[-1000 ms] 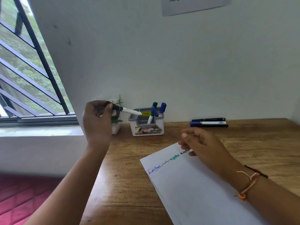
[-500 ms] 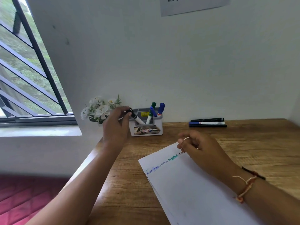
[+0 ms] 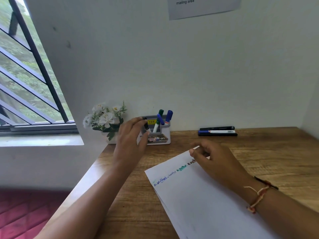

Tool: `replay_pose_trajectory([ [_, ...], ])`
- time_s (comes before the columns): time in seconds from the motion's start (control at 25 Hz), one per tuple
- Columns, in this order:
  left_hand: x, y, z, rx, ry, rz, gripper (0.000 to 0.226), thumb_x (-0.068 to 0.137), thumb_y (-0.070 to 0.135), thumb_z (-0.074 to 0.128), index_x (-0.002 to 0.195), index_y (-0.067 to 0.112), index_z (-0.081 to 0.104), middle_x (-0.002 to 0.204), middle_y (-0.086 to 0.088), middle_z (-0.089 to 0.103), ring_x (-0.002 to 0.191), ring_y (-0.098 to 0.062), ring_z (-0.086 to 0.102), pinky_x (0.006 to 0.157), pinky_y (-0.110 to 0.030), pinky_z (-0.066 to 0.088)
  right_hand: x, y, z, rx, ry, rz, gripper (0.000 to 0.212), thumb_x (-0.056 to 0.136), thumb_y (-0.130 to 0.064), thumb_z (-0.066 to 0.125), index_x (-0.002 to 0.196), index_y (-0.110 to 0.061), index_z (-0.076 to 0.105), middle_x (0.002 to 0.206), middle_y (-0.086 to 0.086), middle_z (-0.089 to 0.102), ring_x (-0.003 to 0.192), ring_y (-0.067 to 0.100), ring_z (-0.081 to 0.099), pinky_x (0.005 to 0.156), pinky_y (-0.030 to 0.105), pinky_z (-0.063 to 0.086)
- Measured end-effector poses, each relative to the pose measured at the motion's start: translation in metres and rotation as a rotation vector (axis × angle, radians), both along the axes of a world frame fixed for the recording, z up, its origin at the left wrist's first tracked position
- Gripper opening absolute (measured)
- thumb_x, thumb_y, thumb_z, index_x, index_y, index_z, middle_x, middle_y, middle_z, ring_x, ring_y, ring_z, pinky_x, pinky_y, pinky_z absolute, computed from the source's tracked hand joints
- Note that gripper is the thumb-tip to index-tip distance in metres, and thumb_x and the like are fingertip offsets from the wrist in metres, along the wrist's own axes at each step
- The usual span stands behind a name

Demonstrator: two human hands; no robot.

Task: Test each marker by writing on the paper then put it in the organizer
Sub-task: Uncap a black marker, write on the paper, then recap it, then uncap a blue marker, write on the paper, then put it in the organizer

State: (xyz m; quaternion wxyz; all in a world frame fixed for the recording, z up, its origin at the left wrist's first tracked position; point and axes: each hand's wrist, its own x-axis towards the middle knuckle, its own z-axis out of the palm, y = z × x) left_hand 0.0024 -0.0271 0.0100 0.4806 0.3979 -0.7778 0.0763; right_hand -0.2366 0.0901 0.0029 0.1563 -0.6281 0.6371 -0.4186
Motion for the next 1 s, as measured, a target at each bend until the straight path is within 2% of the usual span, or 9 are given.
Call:
replay_pose_trajectory([
  [0.08,-0.005,0.007,-0.004,-0.009,-0.029,-0.05,0.029,0.09,0.016,0.07,0.118,0.01,0.067,0.121,-0.006,0.061,0.116,-0.02,0.053,0.098,-0.032,0.046,-0.008,-0.002,0.005,-0.033,0.054,-0.077,0.024,0.096,-0.037,0.062,0.117,-0.027,0.067,0.101,-0.014,0.073,0.096,0.003,0.068,0.065,0.004,0.042],
  [0.24,-0.01,0.012,-0.013,0.171,-0.196,-0.177,0.027,0.092,0.022,0.068,0.118,0.015,0.068,0.124,-0.001,0.059,0.111,-0.011,0.055,0.093,-0.026,0.051,-0.044,-0.03,0.006,0.052,0.294,-0.276,0.041,0.094,-0.038,0.06,0.13,-0.016,0.061,0.123,0.003,0.068,0.109,0.024,0.064,0.084,0.031,0.049],
  [0.32,-0.009,0.011,-0.014,0.225,-0.211,-0.204,0.026,0.094,0.025,0.066,0.119,0.018,0.068,0.126,0.002,0.058,0.107,-0.006,0.054,0.09,-0.025,0.053,-0.064,-0.047,0.003,0.126,0.498,-0.324,0.041,0.095,-0.036,0.057,0.131,-0.016,0.058,0.126,0.008,0.066,0.112,0.029,0.062,0.087,0.034,0.048],
  [0.44,-0.007,0.01,-0.013,0.261,-0.24,-0.216,0.023,0.095,0.029,0.063,0.115,0.021,0.068,0.125,0.006,0.057,0.103,-0.004,0.054,0.087,-0.026,0.054,-0.083,-0.067,-0.001,0.234,0.626,-0.311,0.042,0.098,-0.034,0.053,0.137,-0.019,0.052,0.13,0.009,0.065,0.116,0.03,0.06,0.093,0.038,0.049],
  [0.6,-0.006,0.01,-0.012,0.298,-0.258,-0.221,0.02,0.096,0.033,0.06,0.113,0.025,0.067,0.121,0.011,0.057,0.098,-0.001,0.053,0.086,-0.026,0.054,-0.09,-0.079,-0.006,0.259,0.794,-0.343,0.045,0.098,-0.04,0.051,0.14,-0.023,0.049,0.133,0.007,0.062,0.121,0.029,0.055,0.094,0.04,0.048],
  [0.72,-0.007,0.01,-0.011,0.308,-0.272,-0.23,0.02,0.097,0.033,0.058,0.113,0.024,0.067,0.119,0.01,0.058,0.097,-0.002,0.053,0.085,-0.023,0.052,-0.091,-0.083,-0.009,0.226,0.895,-0.39,0.043,0.097,-0.045,0.05,0.137,-0.028,0.056,0.129,0.006,0.059,0.117,0.028,0.052,0.092,0.038,0.047],
  [0.8,-0.008,0.01,-0.01,0.303,-0.285,-0.241,0.021,0.097,0.033,0.058,0.113,0.024,0.067,0.119,0.009,0.059,0.098,-0.002,0.053,0.085,-0.021,0.051,-0.091,-0.084,-0.01,0.211,0.914,-0.402,0.038,0.098,-0.046,0.051,0.13,-0.03,0.062,0.123,0.006,0.059,0.113,0.028,0.053,0.089,0.038,0.048],
  [0.92,-0.008,0.011,-0.01,0.313,-0.292,-0.246,0.021,0.097,0.034,0.057,0.114,0.024,0.067,0.119,0.009,0.06,0.098,-0.002,0.054,0.085,-0.021,0.051,-0.091,-0.082,-0.01,0.207,0.925,-0.356,0.035,0.098,-0.043,0.054,0.124,-0.022,0.066,0.12,0.006,0.061,0.109,0.026,0.056,0.085,0.034,0.048],
  [1.0,-0.008,0.014,-0.008,0.323,-0.294,-0.245,0.022,0.098,0.034,0.057,0.116,0.025,0.067,0.12,0.008,0.061,0.099,-0.002,0.054,0.086,-0.02,0.05,-0.084,-0.077,-0.002,0.212,0.824,-0.297,0.03,0.099,-0.036,0.056,0.12,-0.017,0.065,0.12,0.008,0.064,0.103,0.024,0.059,0.08,0.031,0.045],
])
